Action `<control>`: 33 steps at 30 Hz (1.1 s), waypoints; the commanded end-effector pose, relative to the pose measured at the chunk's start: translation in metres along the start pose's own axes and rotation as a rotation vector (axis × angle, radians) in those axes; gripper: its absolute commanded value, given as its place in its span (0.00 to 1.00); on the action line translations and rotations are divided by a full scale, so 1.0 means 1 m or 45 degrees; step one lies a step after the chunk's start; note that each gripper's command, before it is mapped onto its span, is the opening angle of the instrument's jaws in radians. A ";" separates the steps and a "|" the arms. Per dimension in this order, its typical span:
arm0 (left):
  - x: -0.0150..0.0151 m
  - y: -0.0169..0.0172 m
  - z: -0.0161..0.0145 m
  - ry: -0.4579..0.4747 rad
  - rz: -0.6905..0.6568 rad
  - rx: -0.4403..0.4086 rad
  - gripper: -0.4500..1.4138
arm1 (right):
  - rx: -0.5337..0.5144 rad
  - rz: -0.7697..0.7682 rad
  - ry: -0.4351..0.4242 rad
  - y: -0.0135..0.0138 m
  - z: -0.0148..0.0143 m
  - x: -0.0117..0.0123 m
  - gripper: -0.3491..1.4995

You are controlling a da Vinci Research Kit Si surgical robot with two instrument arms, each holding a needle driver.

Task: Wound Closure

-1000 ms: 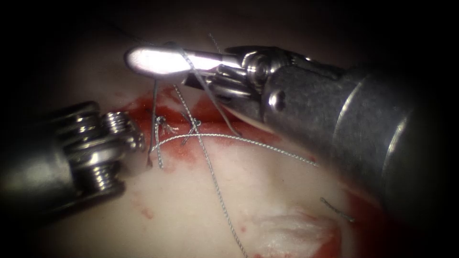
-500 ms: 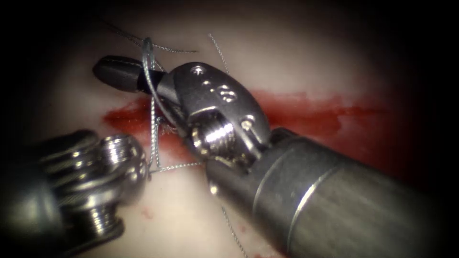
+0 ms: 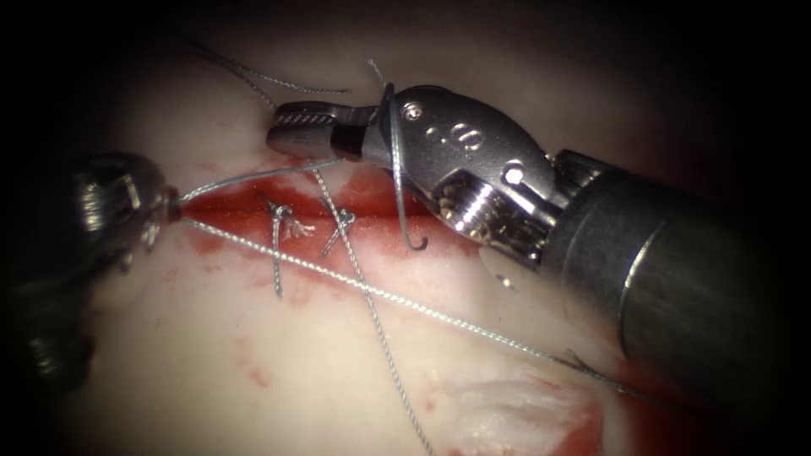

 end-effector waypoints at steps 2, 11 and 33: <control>-0.0008 0.0014 -0.0009 -0.025 0.009 -0.022 0.00 | -0.001 -0.010 -0.031 0.0009 0.0008 0.0005 0.41; -0.0022 0.0043 -0.0025 -0.083 0.120 -0.117 0.00 | 0.013 -0.034 -0.057 0.0005 0.0013 -0.0006 0.68; -0.0019 0.0080 0.0039 -0.253 -0.307 0.495 0.00 | 0.227 0.170 -0.018 -0.0006 -0.0021 -0.0018 0.30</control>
